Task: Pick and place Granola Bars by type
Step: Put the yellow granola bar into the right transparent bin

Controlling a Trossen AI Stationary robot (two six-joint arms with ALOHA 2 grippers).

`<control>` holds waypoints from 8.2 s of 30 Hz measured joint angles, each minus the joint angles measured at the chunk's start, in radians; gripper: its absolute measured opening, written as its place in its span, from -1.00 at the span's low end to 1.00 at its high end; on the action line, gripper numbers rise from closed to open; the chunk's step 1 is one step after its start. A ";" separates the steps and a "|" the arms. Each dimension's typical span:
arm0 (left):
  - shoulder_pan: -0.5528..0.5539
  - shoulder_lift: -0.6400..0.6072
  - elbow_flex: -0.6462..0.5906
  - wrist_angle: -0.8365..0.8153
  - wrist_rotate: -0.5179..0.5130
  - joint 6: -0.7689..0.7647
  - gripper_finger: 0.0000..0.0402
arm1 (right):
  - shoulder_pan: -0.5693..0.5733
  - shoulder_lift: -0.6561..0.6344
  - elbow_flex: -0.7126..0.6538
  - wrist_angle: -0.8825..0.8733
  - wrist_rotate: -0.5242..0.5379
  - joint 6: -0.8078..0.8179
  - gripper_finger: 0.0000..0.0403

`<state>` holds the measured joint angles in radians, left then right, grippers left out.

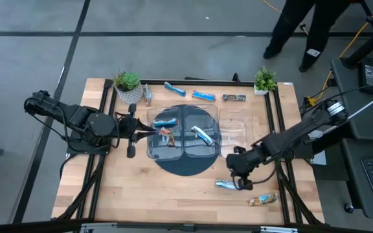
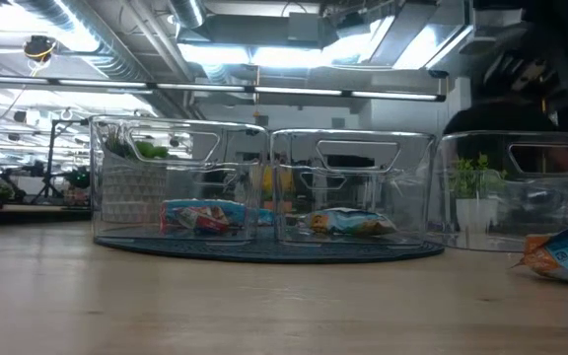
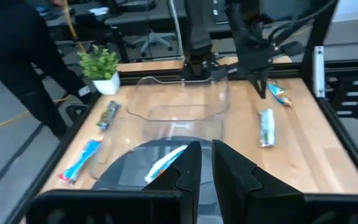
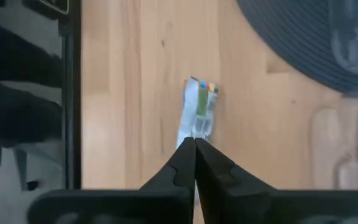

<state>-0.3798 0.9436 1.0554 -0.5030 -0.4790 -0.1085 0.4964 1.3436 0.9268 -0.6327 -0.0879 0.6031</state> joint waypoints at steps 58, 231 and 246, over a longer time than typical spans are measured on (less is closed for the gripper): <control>0.000 0.000 0.000 -0.040 0.220 -0.011 -0.85 | 0.107 0.408 0.019 0.056 0.008 0.520 -0.80; 0.000 0.010 0.000 -0.137 -0.149 -0.107 -0.85 | -0.610 -0.336 -0.110 -0.165 -0.045 -0.295 -0.24; 0.000 0.010 0.000 -0.162 -0.104 -0.106 -0.85 | -0.071 -0.433 -0.028 -0.255 -0.041 -0.098 -0.32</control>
<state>-0.3798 0.9535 1.0554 -0.6647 -0.5832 -0.2140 0.4250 0.9103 0.8992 -0.8881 -0.1287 0.5050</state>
